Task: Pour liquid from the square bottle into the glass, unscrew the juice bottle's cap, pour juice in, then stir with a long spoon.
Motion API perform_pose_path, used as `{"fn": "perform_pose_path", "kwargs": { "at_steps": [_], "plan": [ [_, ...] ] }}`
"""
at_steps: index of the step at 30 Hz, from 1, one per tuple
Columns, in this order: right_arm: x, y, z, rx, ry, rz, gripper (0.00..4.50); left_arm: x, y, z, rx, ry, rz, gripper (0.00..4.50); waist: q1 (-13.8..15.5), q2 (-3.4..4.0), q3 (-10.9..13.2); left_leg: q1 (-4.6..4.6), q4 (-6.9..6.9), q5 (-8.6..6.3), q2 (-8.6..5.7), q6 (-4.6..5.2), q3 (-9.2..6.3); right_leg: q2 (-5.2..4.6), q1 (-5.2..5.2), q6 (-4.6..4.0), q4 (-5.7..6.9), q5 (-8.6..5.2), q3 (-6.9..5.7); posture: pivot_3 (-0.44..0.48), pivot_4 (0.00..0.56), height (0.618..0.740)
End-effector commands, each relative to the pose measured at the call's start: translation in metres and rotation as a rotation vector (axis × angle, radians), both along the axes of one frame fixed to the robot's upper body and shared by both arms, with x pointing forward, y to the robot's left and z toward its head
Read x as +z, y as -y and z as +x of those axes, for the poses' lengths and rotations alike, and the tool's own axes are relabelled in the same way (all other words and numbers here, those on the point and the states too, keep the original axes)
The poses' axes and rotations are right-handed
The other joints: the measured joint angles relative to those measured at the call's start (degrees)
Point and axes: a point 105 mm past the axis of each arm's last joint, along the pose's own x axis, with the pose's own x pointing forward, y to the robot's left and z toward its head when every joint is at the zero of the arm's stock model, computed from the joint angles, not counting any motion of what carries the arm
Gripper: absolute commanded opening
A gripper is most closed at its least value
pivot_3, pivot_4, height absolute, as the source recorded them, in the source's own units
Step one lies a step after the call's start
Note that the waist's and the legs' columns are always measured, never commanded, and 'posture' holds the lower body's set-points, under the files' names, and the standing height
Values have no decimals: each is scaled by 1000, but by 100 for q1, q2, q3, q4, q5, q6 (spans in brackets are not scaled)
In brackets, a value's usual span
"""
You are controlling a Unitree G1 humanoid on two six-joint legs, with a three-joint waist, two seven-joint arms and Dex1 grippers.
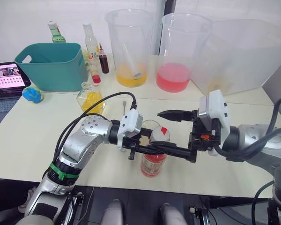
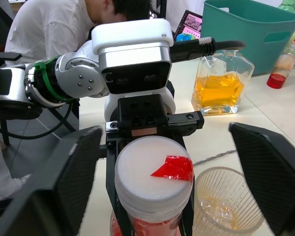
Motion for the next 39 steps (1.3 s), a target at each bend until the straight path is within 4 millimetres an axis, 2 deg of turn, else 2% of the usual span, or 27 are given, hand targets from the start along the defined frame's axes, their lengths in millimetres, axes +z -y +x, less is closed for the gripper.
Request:
{"fn": "perform_pose_path", "kwargs": {
  "at_steps": [1, 10, 14, 17, 18, 21, 25, 29, 39],
  "plan": [
    [3, -2, -5, 12, 14, -7, 2992, -18, -4, 6, 37, -25, 60, 1266, -1, 0, 0, 0, 0, 0, 0, 0, 0, 0, 0, 0, 0, 0, 0, 0, 150, 728],
    [-5, -8, -11, 144, -1, -71, 19, -23, -19, 9, 110, -27, 53, 1266, -32, -2, -5, 8, -1, 0, 6, 0, 0, 3, 5, 0, -1, 0, 0, 0, 150, 728],
    [-6, -10, -7, 238, 14, -84, 19, -17, -13, 5, 128, -24, 47, 1266, -72, -1, -6, 11, -1, 0, 7, 0, 0, 5, 6, 0, -1, -1, 0, 0, 150, 728],
    [5, -8, -9, 318, -29, -39, 19, -14, -9, 2, 137, -21, 45, 1266, -98, -2, -6, 12, -2, 0, 8, 0, 0, 6, 6, 0, 0, -1, 0, 0, 150, 728],
    [9, -7, -11, 341, -45, -28, 527, -14, -8, 2, 140, -21, 44, 1266, -96, -2, -5, 11, -1, 0, 9, 0, -1, 7, 6, 0, 1, -1, 0, 0, 150, 728],
    [13, -4, -15, 369, -57, -34, 1521, -13, -7, 1, 144, -22, 44, 1266, -80, -2, -5, 7, 0, 0, 8, 0, -1, 5, 5, 0, 0, 0, 0, 0, 150, 728],
    [9, 3, -4, 241, 25, -90, 2863, -11, -5, 2, 133, -22, 40, 1266, -67, -2, -5, 4, -1, 0, 7, 0, -1, 5, 3, 0, -1, 0, 0, 0, 150, 728],
    [7, 4, -6, 176, 47, -77, 4188, -11, -4, 3, 118, -25, 38, 1266, -60, -2, -5, 4, -1, 0, 7, 0, 0, 5, 2, 0, -3, -1, 0, 0, 150, 728],
    [3, 0, -10, 46, 60, -44, 4188, -12, 3, 5, 61, -22, 41, 1266, -9, -3, -5, 2, 0, 0, 5, 0, 0, 4, 3, 0, -5, -1, 0, 0, 150, 728]
  ]
}}
